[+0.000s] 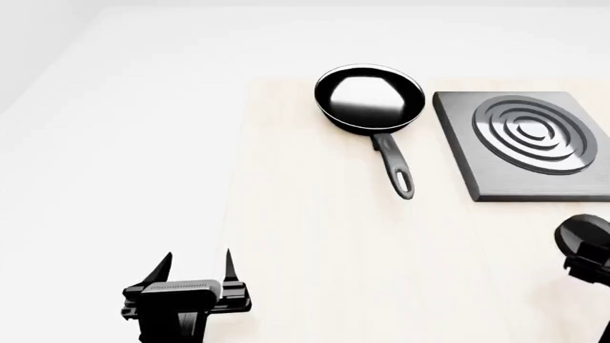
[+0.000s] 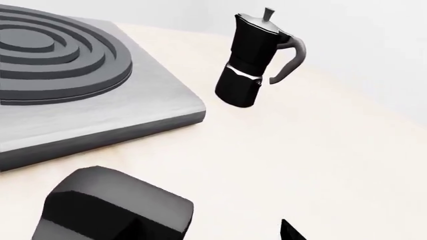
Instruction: Turn on the stove and put the frying pan on it.
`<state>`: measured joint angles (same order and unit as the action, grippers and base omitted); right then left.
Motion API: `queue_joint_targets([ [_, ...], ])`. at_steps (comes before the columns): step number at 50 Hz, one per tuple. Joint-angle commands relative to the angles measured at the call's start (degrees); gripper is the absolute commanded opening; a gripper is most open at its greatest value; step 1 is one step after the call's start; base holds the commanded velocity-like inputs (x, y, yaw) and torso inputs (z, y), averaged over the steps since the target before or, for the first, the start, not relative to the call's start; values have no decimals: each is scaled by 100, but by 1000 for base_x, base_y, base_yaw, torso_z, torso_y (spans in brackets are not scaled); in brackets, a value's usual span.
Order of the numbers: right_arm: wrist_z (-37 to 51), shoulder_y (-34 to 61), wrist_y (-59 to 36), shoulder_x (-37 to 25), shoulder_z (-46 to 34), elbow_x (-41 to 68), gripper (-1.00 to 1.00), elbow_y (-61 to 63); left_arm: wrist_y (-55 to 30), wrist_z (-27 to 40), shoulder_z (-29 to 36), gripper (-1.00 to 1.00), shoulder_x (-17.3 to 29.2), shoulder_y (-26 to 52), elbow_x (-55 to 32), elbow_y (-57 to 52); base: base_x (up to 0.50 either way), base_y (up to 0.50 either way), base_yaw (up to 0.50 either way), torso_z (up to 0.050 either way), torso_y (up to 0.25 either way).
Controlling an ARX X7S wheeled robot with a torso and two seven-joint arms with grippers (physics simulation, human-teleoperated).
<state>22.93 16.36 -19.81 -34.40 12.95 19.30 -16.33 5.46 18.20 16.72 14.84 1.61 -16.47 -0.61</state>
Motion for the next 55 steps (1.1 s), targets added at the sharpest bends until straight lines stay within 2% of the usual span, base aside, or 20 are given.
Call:
queue_joint_targets([
  [1, 7, 142, -88, -94, -42, -86, 100, -19, 8, 26, 15, 100, 23, -11, -19, -10, 0, 0, 0, 0, 0],
  [26, -45, 560, -193, -147, -258, -189, 100, -253, 22, 55, 49, 100, 45, 18, -61, 23, 0, 0, 0, 0, 0],
  [36, -23, 441, -254, -187, -199, -158, 100, -90, 32, 70, 64, 100, 57, 22, -77, 31, 0, 0, 0, 0, 0],
  [42, 140, -97, -874, -374, 206, 186, 100, 1289, 25, 80, 79, 100, 68, 21, -86, 10, 0, 0, 0, 0, 0],
  [47, 287, -488, -1950, -630, 612, 774, 100, 2872, 23, 86, 95, 100, 64, 40, -89, 21, 0, 0, 0, 0, 0],
  [48, 324, -510, -2308, -728, 747, 1023, 100, 3392, 22, 89, 109, 100, 63, 36, -78, 11, 0, 0, 0, 0, 0],
  [55, 509, -119, -3402, -963, 959, 1884, 100, 4678, 42, 102, 111, 100, 85, 6, -92, -20, 0, 0, 0, 0, 0],
])
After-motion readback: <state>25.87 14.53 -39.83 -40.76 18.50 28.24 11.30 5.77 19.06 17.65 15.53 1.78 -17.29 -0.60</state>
